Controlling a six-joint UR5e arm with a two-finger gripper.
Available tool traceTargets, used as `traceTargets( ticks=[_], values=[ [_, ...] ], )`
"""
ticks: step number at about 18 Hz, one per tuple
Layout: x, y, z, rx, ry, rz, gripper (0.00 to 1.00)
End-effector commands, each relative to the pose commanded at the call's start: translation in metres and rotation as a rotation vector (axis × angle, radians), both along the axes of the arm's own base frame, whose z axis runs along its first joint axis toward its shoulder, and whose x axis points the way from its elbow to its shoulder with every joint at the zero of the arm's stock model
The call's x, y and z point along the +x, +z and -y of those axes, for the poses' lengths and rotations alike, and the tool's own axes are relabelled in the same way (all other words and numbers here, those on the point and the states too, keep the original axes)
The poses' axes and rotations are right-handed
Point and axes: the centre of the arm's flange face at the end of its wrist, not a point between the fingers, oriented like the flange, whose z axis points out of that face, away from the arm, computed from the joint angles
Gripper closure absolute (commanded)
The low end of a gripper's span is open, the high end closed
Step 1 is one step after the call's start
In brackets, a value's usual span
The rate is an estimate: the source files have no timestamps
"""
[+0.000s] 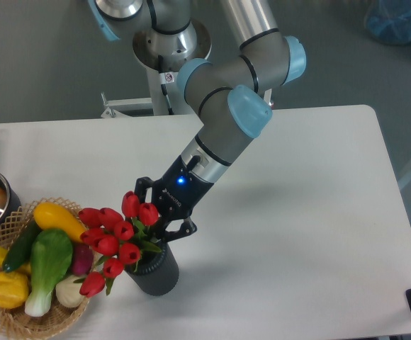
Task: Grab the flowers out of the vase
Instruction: 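Lift the gripped tulips straight up out of the black vase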
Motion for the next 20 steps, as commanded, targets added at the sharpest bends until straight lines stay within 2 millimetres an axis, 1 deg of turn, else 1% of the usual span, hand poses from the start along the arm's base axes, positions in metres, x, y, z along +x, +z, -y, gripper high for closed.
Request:
traceTargets(
  ticks=[7, 10, 12, 13, 16, 20],
  values=[
    [-0.014, 0.006, 0.009, 0.013, 0.025, -0.005, 0.68],
    [-0.019, 0.013, 0.015, 0.042, 0.031, 0.008, 0.68],
    [-0.020, 0.020, 0.018, 0.051, 0.038, 0.002, 0.68],
    [-0.023, 0.027, 0.023, 0.058, 0.047, -0.005, 0.68],
    [-0.020, 0.045, 0.028, 0.080, 0.055, -0.015, 0.67],
    [-0.025, 0.070, 0.042, 0.153, 0.075, 0.024, 0.67]
  ],
)
